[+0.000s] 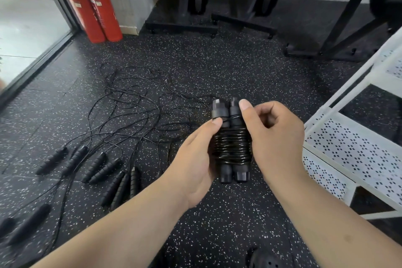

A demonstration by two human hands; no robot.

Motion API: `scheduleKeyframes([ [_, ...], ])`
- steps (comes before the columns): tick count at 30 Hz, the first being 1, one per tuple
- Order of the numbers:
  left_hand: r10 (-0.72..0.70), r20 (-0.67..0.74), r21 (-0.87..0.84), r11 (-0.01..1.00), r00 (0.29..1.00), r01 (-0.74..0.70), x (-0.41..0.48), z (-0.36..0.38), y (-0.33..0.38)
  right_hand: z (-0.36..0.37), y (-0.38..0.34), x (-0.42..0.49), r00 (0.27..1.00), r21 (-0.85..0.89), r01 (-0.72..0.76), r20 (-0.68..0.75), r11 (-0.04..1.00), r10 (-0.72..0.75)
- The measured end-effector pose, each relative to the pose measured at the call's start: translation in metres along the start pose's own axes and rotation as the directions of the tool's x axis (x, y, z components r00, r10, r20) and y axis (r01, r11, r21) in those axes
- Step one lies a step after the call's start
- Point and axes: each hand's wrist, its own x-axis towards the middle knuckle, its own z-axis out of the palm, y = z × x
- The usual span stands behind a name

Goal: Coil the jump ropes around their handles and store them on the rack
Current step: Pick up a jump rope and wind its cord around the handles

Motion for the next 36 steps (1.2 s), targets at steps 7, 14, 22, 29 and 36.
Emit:
scheduleKeyframes([
  [7, 0.098, -0.034, 0.126, 0.988, 0.995, -0.093, -0.002, 0.002, 0.001, 0.003, -0.004, -0.005, 1.000, 0.129, 0.022, 0.010, 0.991, -0.023],
  [14, 0.227, -0.064, 0.183, 0.960, 0.972, -0.212, -0.001, -0.001, 0.007, -0.016, -0.016, 0.007, 0.891, 0.216, 0.083, 0.421, 0.973, -0.170],
  [22, 0.407, 0.071, 0.483, 0.785, 0.911, -0.388, 0.001, -0.002, 0.009, -0.028, -0.014, 0.015, 0.823, 0.015, 0.388, 0.445, 0.921, -0.354],
  [29, 0.408, 0.145, 0.504, 0.753, 0.901, -0.422, -0.007, -0.001, 0.004, -0.030, -0.013, 0.020, 0.805, -0.040, 0.387, 0.502, 0.921, -0.316],
  [36, 0.399, 0.163, 0.552, 0.721, 0.902, -0.419, 0.000, -0.005, 0.012, -0.024, -0.014, 0.016, 0.863, 0.242, 0.060, 0.475, 0.968, -0.172],
])
